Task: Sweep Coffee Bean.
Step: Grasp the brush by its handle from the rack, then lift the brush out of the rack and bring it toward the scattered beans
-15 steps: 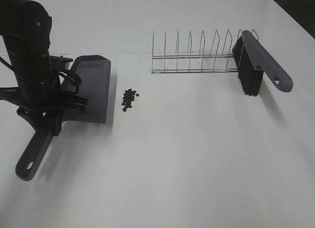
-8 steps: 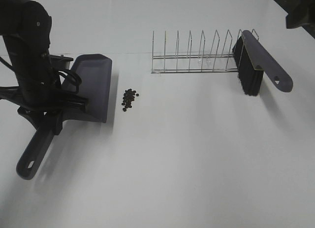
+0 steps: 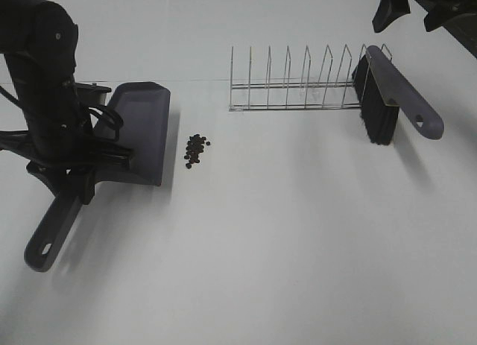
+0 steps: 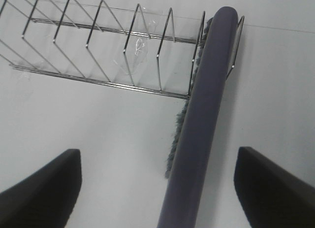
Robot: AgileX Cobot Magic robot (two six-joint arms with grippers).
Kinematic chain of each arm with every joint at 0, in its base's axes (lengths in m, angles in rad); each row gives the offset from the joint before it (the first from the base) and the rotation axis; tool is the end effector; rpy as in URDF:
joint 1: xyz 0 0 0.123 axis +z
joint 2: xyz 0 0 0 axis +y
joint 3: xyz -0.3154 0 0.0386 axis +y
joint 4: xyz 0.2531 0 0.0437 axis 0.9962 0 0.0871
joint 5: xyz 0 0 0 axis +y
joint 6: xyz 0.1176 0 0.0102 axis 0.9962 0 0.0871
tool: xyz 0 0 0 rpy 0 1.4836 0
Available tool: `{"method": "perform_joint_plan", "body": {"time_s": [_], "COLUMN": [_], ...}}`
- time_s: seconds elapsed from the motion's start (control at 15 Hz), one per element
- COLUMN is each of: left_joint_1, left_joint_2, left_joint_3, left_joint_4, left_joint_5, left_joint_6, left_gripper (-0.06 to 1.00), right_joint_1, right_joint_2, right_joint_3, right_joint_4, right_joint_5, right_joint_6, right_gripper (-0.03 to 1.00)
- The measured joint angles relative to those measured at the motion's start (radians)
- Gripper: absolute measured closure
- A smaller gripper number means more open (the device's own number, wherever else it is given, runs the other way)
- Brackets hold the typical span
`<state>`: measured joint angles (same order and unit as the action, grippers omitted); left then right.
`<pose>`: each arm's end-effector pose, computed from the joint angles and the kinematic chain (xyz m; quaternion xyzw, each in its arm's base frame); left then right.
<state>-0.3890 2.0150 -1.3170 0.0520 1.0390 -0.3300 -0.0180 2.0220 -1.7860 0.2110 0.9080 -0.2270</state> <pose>0.3565 -0.1404 0.1445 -0.0435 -0.9980 -0.0344 0.0293 0.4871 0.0107 0.2725 -0.0590 0.9609 0.0651 0.2627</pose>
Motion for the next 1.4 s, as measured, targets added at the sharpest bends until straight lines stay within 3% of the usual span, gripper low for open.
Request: {"method": "perform_joint_plan", "body": {"time_s": [0.33, 0.73, 0.8, 0.93, 1.07, 1.4], "left_joint_1": [0.000, 0.000, 0.000, 0.000, 0.000, 0.000], "left_joint_2": [0.000, 0.000, 0.000, 0.000, 0.000, 0.000], "left_joint_3": [0.000, 0.000, 0.000, 0.000, 0.000, 0.001], "left_joint_4": [0.000, 0.000, 0.000, 0.000, 0.000, 0.000], "left_joint_5": [-0.001, -0.002, -0.002, -0.002, -0.002, -0.003], "left_joint_6": [0.001, 0.001, 0.001, 0.001, 0.005, 0.008], "left_gripper": [0.67, 0.67, 0.67, 0.68, 0.68, 0.68], "right_joint_1": [-0.001, -0.001, -0.001, -0.001, -0.001, -0.003], "right_joint_2": [0.260, 0.393, 0.405, 0.411, 0.411, 0.394], "right_joint_3": [-0.266, -0.289, -0.289, -0.289, -0.290, -0.304], "right_joint_4": [-0.111, -0.152, -0.153, -0.153, -0.156, -0.154], "right_joint_5": [0.056, 0.027, 0.020, 0.018, 0.017, 0.058], "right_joint_6": [0.067, 0.080, 0.081, 0.081, 0.085, 0.121], "right_gripper": [0.26, 0.27, 0.30, 0.55, 0.70, 0.70]}}
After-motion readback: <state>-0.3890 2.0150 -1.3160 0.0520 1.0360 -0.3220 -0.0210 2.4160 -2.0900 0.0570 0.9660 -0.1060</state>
